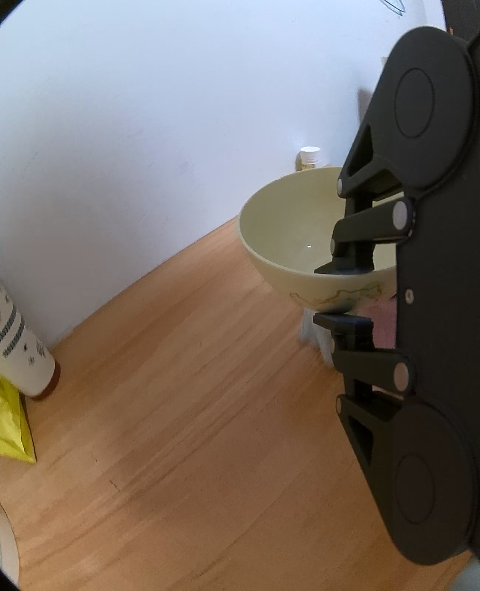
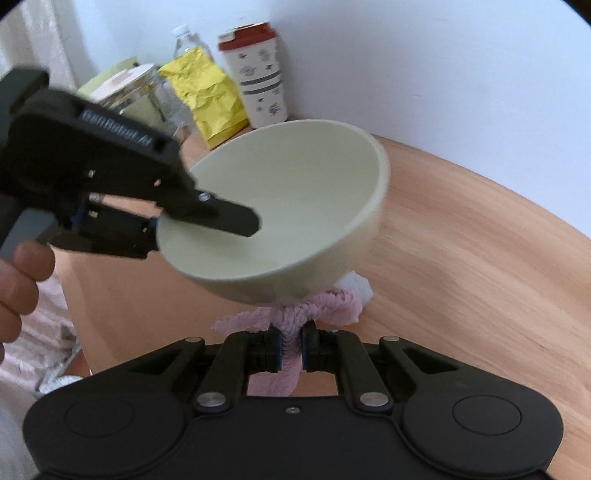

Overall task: Clean bowl
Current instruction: 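Wipe the cloth under the bowl's outside with the right gripper while the left gripper holds it, then move the cloth into the bowl with the right gripper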

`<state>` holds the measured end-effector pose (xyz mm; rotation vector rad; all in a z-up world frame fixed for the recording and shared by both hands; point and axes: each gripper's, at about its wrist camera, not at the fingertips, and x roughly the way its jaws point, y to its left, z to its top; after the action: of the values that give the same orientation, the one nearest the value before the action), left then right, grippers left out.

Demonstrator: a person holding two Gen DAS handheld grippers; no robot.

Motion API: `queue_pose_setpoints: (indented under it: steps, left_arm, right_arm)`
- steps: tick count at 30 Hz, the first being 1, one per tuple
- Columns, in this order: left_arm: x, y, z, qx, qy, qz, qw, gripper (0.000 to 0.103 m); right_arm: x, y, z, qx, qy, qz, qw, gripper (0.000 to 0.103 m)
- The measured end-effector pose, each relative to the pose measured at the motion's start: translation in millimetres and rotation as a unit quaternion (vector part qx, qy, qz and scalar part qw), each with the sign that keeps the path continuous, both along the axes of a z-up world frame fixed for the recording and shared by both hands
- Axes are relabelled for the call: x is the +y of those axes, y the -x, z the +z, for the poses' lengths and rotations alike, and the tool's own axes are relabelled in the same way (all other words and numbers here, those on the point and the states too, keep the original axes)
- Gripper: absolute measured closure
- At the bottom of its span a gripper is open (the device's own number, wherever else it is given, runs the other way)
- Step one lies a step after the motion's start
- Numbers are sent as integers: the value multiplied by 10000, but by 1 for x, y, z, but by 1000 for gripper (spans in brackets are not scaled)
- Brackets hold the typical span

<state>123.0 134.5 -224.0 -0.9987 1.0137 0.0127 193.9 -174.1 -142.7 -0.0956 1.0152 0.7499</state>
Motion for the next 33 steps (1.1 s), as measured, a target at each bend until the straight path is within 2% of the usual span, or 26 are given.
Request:
queue_pose_setpoints:
  steps: [5, 13, 17, 21, 26, 33]
  left_arm:
    - [4, 5, 1, 76, 60, 103, 9999, 86]
    - [8, 7, -5, 176, -222, 18, 9996, 86]
    - [7, 3, -11, 267, -344, -40, 9990, 86]
    - [4, 2, -14, 324, -434, -176, 9984, 86]
    - [5, -1, -18, 350, -458, -295, 9979, 85]
    - [6, -3, -23, 454, -610, -589, 9954, 85]
  right_arm:
    - [-22, -6, 10, -17, -194, -367, 9991, 93]
    - [-56, -26, 38, 21, -755, -1029, 9918, 93]
    - [-71, -29, 64, -248, -1355, -1196, 9832, 93]
    - [-71, -32, 81, -219, -1962, -1103, 9741, 93]
    - [-55, -30, 78, -131, -1986, -856, 9762, 93]
    - [-19, -28, 57, -278, -1348, -330, 9899, 93]
